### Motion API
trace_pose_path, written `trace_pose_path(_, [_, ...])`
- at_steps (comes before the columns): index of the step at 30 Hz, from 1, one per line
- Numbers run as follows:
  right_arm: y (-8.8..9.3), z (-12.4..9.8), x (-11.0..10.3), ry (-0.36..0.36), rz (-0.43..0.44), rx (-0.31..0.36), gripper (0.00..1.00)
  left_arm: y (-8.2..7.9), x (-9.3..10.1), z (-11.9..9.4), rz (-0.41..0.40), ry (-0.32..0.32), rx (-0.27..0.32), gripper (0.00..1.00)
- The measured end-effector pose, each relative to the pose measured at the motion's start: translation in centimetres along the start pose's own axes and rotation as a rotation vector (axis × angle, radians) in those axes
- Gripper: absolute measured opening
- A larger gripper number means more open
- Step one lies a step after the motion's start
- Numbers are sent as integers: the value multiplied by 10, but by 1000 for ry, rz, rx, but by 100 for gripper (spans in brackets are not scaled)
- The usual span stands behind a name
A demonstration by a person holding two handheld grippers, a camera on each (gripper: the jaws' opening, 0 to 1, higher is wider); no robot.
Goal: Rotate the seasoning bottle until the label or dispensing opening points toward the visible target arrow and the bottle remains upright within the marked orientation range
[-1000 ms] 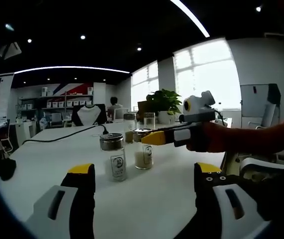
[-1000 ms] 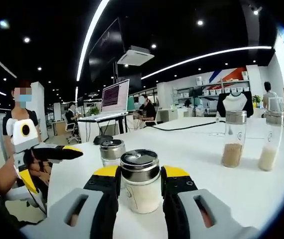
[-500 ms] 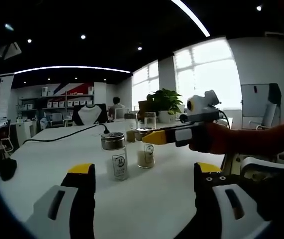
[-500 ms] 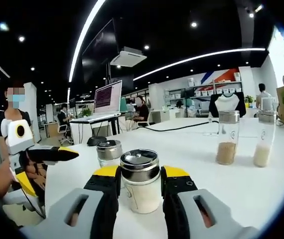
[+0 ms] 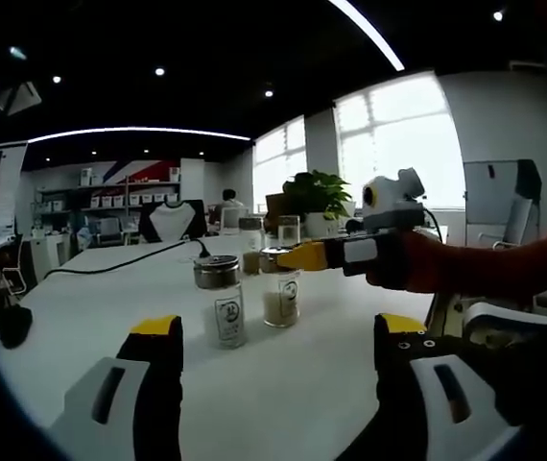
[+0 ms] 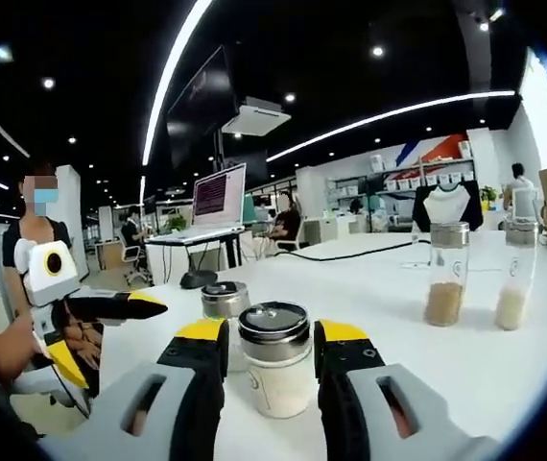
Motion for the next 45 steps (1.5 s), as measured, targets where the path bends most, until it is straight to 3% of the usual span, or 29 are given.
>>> trace_pose_path(3, [5,4,2,17,4,-4,33,1,1,1,0,6,-7,86])
trace_pose_path(6, [6,2,6,46,81,19,31,1,2,1,4,8,-6,86])
trace_pose_path(21, [7,2,0,113,59,37,31,3,0,1,-4,11,-7,86])
trace_pose_path(31, [8,1,0,115,67,41,31,2,0,1,-7,13,-2,87])
trace_pose_path(35, [8,2,3,107,90,8,32,0,-1,1,-21,-3,16,93])
trace_pose_path(39, [1,1,3,80,91,24,38,0,-3,0,-24,-10,9,97])
trace_pose_path(45, [-10,-1,-5,64,-12,21,44,2,-3,0,-31,2,-3,100])
Point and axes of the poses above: the point that each gripper's makers call its tool centre point, and the gripper's own axes: z roughly forward along the fingers, x roughly to its right, y roughly out of its underside, the point moved 9 cm from there along -z, roughly backward along the fingers, and after that the axes turned 12 degrees about z, right-handed, at the moved point
